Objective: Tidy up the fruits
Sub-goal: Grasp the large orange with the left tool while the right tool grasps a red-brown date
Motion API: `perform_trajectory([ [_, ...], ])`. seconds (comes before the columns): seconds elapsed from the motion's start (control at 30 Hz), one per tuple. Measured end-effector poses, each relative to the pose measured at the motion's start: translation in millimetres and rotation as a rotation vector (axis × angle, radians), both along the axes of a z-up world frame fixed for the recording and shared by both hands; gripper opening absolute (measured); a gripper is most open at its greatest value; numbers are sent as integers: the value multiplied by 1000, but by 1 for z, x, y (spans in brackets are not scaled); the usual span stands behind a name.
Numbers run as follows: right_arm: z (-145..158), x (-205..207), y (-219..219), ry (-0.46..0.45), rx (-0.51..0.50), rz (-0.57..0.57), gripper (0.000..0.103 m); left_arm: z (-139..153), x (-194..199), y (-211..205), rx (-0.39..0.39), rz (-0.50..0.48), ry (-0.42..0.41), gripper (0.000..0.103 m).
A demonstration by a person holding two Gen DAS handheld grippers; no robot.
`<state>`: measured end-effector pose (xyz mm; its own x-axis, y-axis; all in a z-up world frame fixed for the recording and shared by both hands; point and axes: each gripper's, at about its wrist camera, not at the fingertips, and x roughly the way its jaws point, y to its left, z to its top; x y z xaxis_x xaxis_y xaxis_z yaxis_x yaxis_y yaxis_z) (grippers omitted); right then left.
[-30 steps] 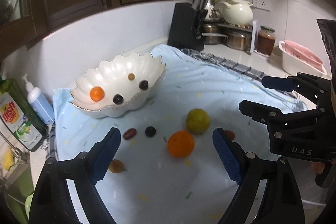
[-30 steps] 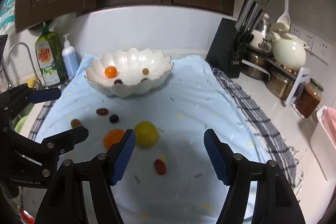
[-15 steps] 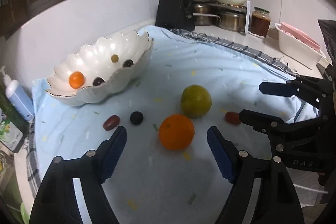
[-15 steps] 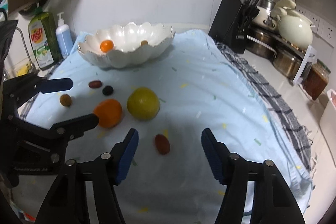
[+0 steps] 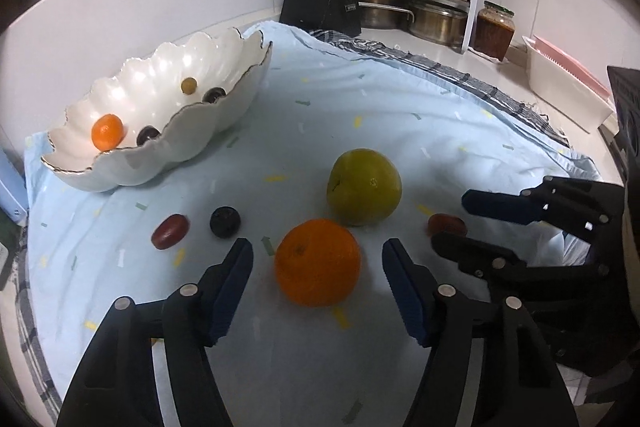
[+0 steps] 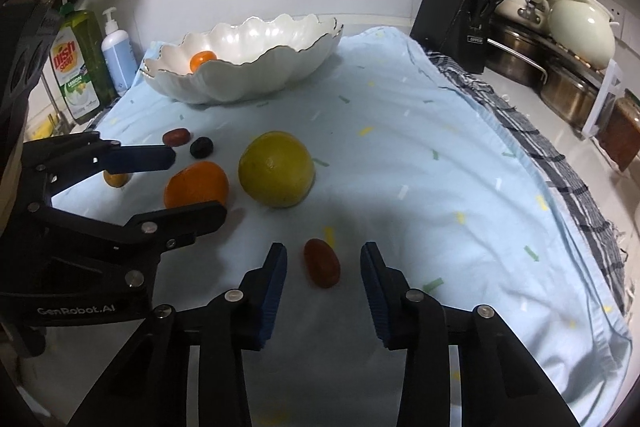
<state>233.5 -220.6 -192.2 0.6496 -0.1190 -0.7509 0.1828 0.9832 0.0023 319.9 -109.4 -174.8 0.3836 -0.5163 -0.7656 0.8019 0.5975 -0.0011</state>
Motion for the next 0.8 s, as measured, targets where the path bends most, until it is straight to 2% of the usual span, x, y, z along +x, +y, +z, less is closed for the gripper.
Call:
perform_trajectory([
  [0.13, -4, 5, 0, 15, 5, 6, 32, -6, 4, -2, 14, 5, 27, 51],
  [0.27, -8, 6, -1, 26, 12, 14, 25, -8, 5, -3, 22, 5, 32, 45],
  [0.37, -8, 6, -1, 25, 3, 16, 19, -8, 3, -3, 22, 6, 27, 45],
  [0.8, 5, 0, -1, -12, 23, 24, 18, 5, -4, 2, 21, 33, -9, 44],
])
